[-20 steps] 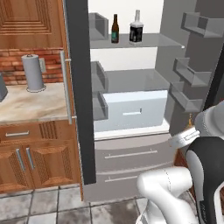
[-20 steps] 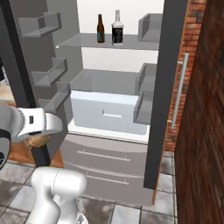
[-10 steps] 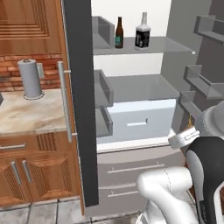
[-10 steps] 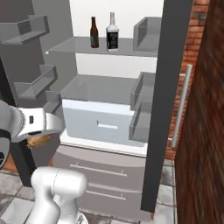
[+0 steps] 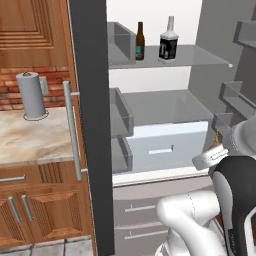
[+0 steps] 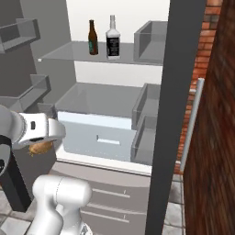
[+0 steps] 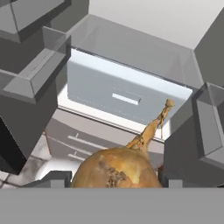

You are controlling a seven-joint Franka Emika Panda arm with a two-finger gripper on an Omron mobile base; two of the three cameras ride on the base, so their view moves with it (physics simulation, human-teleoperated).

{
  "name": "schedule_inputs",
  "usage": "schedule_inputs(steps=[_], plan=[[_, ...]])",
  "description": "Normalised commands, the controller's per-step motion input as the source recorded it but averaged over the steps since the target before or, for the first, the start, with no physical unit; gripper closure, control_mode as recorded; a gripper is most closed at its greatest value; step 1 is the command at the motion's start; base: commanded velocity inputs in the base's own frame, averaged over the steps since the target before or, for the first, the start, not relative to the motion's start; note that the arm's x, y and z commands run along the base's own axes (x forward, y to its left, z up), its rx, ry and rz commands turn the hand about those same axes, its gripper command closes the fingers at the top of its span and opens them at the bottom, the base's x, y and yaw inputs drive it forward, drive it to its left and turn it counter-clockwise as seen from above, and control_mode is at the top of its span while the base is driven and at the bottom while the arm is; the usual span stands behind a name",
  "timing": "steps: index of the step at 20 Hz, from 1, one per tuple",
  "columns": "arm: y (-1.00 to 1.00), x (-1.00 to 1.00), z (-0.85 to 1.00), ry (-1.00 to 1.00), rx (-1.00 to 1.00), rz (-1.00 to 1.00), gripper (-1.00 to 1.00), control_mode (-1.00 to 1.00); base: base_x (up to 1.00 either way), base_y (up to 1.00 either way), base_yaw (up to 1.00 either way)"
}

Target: Place the beer and liquor on the top shelf of the fridge to keep them out of children's reach, and place the onion on lower shelves for easy access.

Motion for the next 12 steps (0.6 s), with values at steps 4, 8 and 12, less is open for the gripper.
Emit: schedule_inputs(steps=[4, 8, 12], plan=[[0.0, 0.0, 0.0, 0.0, 0.0, 0.0, 1.0, 1.0, 0.37, -0.23, 0.0], [0.0, 0.0, 0.0, 0.0, 0.0, 0.0, 1.0, 1.0, 0.36, -0.24, 0.0], [0.0, 0.0, 0.0, 0.0, 0.0, 0.0, 1.0, 1.0, 0.37, -0.24, 0.0]])
